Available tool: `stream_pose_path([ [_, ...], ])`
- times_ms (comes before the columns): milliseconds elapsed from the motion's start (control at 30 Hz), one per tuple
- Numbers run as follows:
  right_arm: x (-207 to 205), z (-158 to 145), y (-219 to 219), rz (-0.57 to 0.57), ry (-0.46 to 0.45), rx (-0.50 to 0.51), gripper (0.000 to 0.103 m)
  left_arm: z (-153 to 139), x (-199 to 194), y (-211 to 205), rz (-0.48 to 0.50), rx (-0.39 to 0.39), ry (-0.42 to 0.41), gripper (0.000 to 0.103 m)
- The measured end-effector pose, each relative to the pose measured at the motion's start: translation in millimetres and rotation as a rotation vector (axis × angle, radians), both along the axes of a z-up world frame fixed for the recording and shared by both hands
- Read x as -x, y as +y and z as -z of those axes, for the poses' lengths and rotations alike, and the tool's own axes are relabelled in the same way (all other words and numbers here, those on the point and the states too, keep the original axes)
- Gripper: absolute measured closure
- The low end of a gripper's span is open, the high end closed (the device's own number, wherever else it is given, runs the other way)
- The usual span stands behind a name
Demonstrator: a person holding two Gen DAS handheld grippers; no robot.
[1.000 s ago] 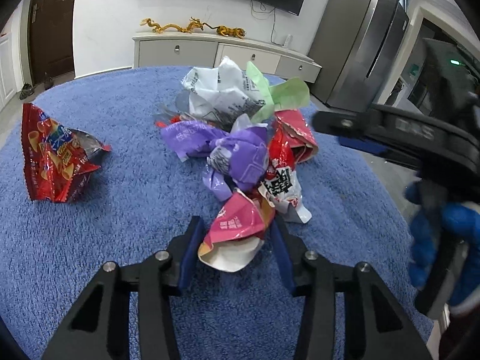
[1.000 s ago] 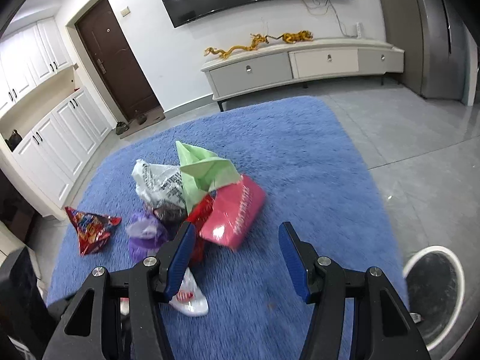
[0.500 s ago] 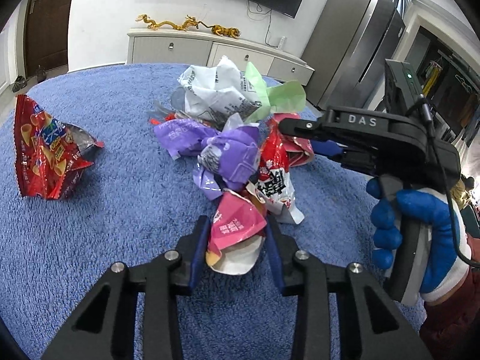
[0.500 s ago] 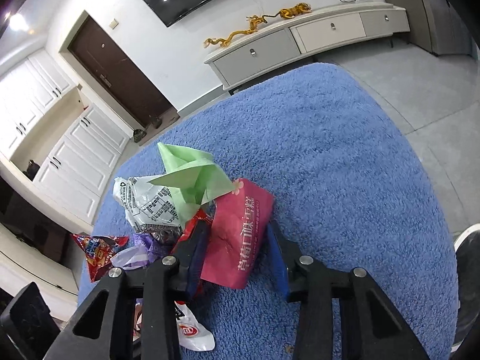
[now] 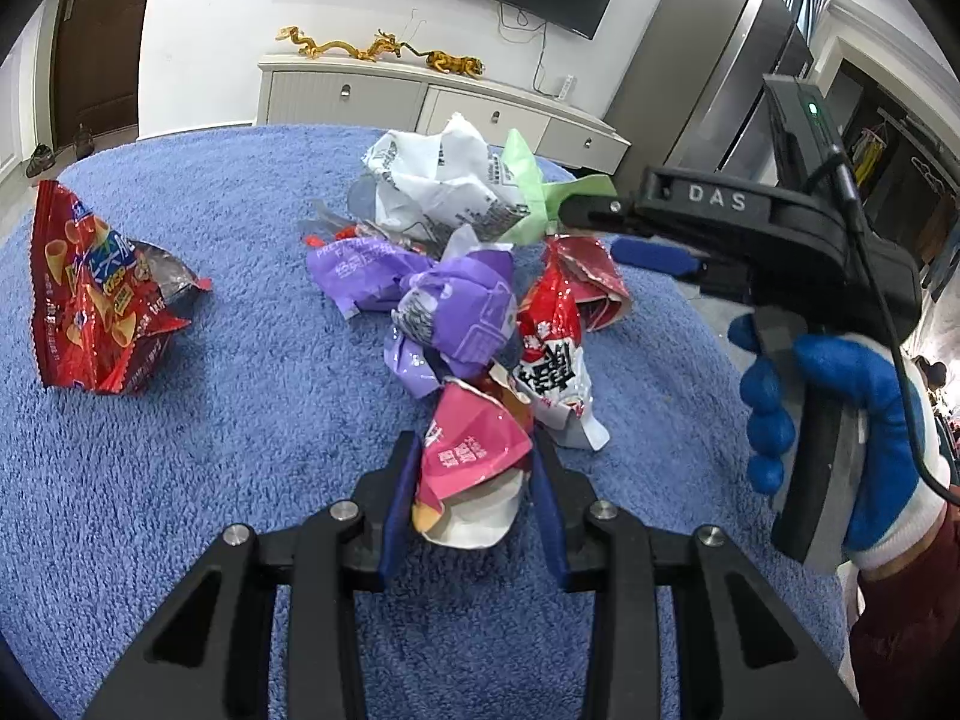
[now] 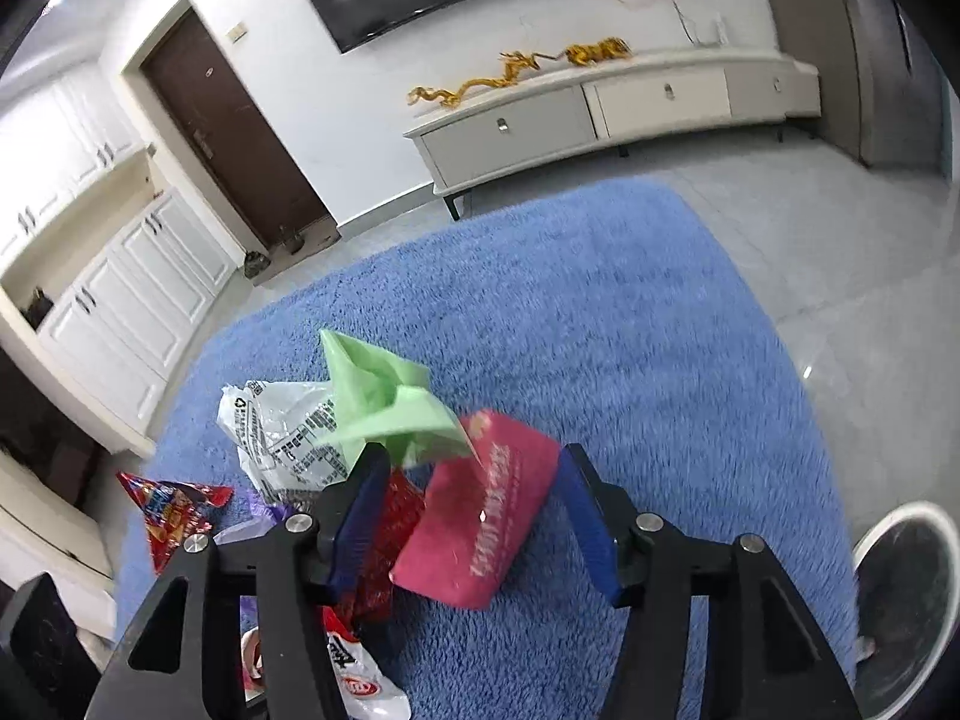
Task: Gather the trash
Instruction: 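Grasp the pink wrapper with the left gripper while the right gripper grasps the green paper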
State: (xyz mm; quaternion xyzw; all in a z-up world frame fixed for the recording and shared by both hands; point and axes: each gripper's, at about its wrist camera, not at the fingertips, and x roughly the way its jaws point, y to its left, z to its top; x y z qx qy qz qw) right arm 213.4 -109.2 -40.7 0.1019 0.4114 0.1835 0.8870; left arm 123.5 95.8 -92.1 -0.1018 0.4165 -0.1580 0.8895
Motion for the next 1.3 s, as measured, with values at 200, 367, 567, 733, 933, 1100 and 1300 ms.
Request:
stream_pose_path([
  [200,-2,-10,31,-0.089,-0.084,0.116,0.049,1,-2,7,0.004,0.015,0.002,0.069],
  [367,-7,-8,49,-0.166,-0.106,0.114,0.068,1,-3,10,0.007,0.022,0.002,0.069],
  [567,-15,-7,62,-0.223,-0.104,0.065,0.096,1,-4,11,0.007,0.024,0.001,0.069],
  [733,-9,-16,59,-0.225,-0.134,0.037,0.099,-1,-2,10,0.011,0.019,-0.012,0.071],
  [933,14,-44,40,-0.177,-0.196,-0.012,0.099,-9,11,4,0.033,0.02,-0.06,0.071],
  [1100,48,-78,14,-0.142,-0.265,-0.048,0.099,-18,31,-1,0.046,0.024,-0.077,0.072],
  [1300,91,-99,-25,-0.077,-0.318,-0.072,0.099,-41,51,-8,0.058,0.017,-0.108,0.072],
])
